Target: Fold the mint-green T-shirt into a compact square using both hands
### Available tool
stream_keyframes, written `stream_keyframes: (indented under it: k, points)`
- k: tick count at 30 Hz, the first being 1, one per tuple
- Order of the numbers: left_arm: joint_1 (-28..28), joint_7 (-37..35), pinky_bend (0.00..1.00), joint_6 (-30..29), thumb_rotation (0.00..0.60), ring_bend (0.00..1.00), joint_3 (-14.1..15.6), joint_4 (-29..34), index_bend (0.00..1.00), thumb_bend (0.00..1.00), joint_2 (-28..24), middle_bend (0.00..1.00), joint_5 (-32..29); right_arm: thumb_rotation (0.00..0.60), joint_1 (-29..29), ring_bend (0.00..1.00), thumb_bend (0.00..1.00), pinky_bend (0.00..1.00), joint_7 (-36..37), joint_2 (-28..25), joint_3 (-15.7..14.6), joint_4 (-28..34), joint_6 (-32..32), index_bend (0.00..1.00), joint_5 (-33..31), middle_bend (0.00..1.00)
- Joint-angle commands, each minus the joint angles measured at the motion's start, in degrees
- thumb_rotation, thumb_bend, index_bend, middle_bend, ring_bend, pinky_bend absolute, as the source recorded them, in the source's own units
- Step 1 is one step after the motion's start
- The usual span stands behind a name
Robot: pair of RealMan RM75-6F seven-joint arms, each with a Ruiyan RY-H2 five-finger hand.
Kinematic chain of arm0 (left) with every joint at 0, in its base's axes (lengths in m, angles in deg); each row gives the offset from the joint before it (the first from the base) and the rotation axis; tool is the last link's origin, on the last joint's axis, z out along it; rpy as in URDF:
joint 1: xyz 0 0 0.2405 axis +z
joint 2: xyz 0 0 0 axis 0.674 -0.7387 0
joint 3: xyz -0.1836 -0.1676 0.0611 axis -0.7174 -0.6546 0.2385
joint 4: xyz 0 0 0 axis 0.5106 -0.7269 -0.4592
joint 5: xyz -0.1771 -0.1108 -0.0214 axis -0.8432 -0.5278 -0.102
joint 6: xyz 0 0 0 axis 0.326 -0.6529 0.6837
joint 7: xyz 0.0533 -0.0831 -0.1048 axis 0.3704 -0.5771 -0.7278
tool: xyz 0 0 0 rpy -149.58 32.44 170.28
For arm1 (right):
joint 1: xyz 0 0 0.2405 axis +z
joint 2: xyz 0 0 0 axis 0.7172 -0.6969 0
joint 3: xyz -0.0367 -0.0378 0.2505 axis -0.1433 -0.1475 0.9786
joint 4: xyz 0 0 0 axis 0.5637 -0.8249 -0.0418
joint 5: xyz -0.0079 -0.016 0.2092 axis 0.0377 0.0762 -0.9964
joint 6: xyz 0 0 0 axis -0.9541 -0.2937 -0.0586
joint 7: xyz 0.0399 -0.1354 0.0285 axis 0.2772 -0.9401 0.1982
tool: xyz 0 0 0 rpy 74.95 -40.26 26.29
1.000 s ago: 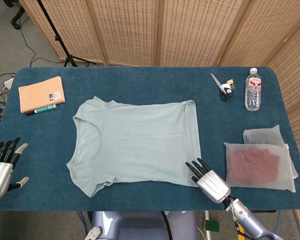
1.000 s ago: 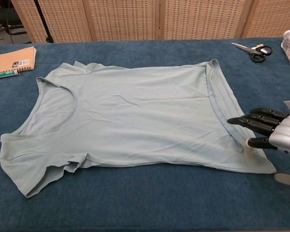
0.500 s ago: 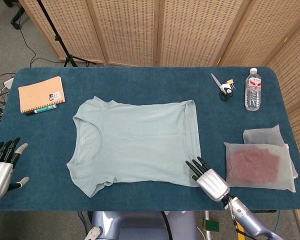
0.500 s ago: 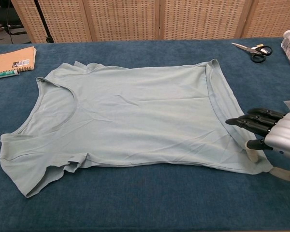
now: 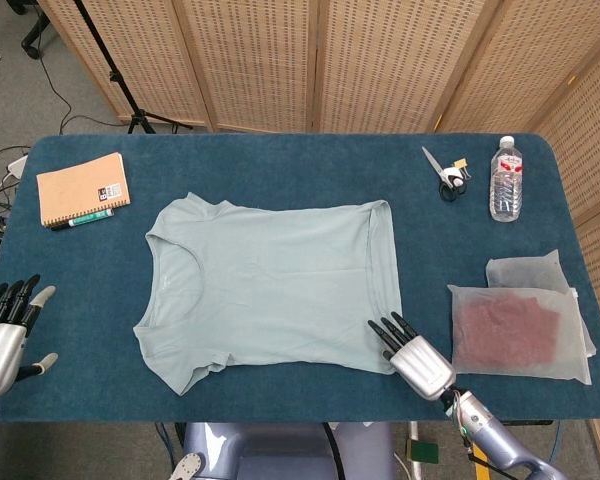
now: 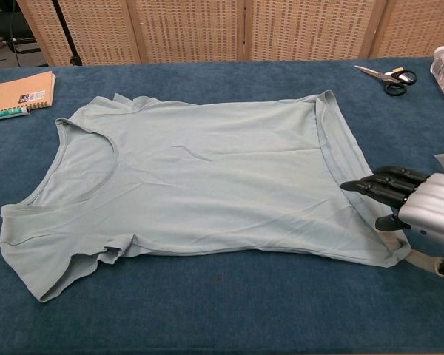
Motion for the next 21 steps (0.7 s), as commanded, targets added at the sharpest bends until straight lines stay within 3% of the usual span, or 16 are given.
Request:
stream_keyframes:
  k: [1,6,13,21]
  points:
    - [-0.03,0.19,0.0,0.09,0.6,0.0,-0.01,-0.05,0.0,0.0,0.1,0.0,-0.08,0.6,0.12,0.0,0.52,0.0,0.54,0.37,-0.14,-0.51,0.41,0.63,0.17,0.0]
    - [-0.23,0.26,0.0,-0.13,0.6,0.0,0.33,-1.16,0.0,0.0,0.83,0.0,1.13,0.6,0.26,0.0,0.52,0.0,2.93,1.21,-0.4,-2.09,1.99,0.64,0.79,0.0]
    - [-1.54,-7.49,0.0,-2.52,0.6,0.0,2.21,-9.23,0.0,0.01,3.84,0.0,8.58,0.6,0.49,0.0,0.52,0.0,5.36,1.21,-0.57,-2.73,3.99,0.65,1.36,0.0]
    - [-2.98,-13.99,0.0,-5.48,0.6,0.0,4.13,-24.28,0.24,0.05,11.67,0.0,14.54,0.6,0.21,0.0,0.56,0.0,5.91,0.21,-0.71,-1.13,5.92,0.66,1.51,0.0]
